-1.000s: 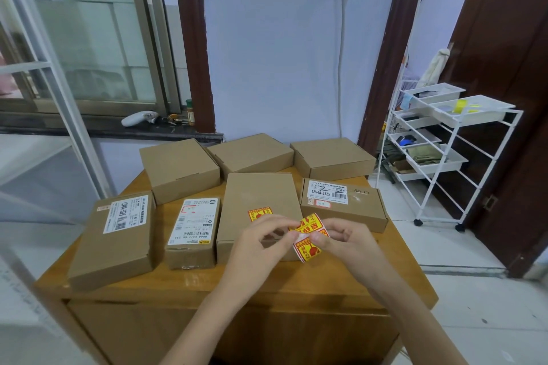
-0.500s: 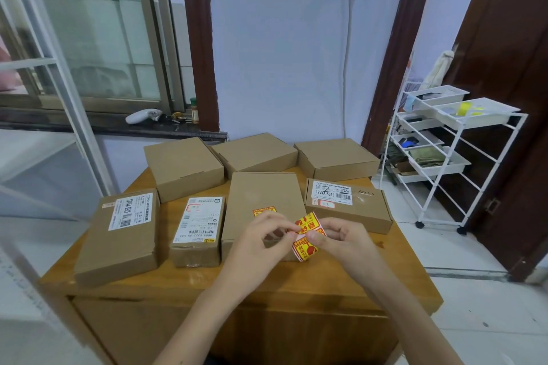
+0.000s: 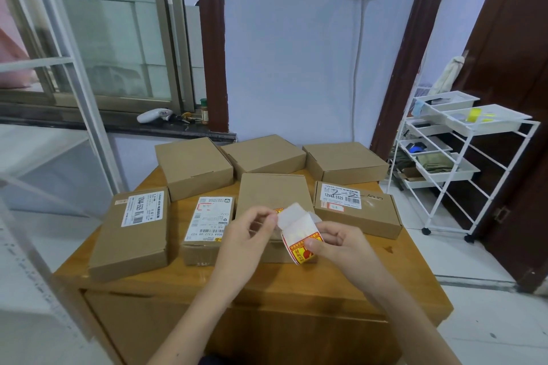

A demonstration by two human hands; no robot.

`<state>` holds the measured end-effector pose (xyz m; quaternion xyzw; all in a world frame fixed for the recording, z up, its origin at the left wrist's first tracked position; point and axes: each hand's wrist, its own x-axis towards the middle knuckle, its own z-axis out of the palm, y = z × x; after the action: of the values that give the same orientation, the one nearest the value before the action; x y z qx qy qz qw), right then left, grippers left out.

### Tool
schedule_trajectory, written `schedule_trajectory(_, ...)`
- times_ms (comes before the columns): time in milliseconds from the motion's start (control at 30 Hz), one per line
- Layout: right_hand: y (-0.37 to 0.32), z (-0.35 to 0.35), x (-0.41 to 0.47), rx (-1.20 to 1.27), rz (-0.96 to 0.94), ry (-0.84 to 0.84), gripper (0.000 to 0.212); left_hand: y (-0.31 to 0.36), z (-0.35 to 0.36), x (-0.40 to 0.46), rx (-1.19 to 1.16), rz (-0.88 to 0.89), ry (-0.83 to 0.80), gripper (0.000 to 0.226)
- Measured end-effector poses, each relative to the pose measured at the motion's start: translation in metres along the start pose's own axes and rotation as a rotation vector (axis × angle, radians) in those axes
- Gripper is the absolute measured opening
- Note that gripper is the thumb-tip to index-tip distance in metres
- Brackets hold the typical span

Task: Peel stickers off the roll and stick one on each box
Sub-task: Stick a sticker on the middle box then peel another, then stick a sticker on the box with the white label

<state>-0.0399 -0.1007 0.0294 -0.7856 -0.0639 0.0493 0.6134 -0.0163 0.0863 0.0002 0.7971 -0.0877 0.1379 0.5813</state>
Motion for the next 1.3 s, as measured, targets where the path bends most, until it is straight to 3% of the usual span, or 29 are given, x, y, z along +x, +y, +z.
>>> schedule_trajectory(267,-0.003,0.008,0.004,0.0,0.014,-0.036,0.02,-0.014,-0.03,0.005,-0.112,-0.087,0.139,0.014)
schedule_trajectory(433,-0.007,0.016,0.007,0.019,0.018,-0.049,0.017,-0.024,-0.057,0.01,-0.066,-0.093,0.206,0.013)
schedule_trajectory(633,-0.007,0.019,0.006,0.011,0.016,-0.047,0.017,-0.047,-0.078,0.018,0.104,-0.12,0.256,0.009)
schedule_trajectory(900,-0.008,0.018,0.008,0.007,0.018,-0.041,0.017,-0.067,-0.082,0.02,0.62,-0.05,0.203,0.003)
schedule_trajectory(1300,-0.003,0.015,0.008,0.013,0.015,-0.033,0.017,-0.06,-0.074,0.023,0.849,-0.076,0.111,0.008)
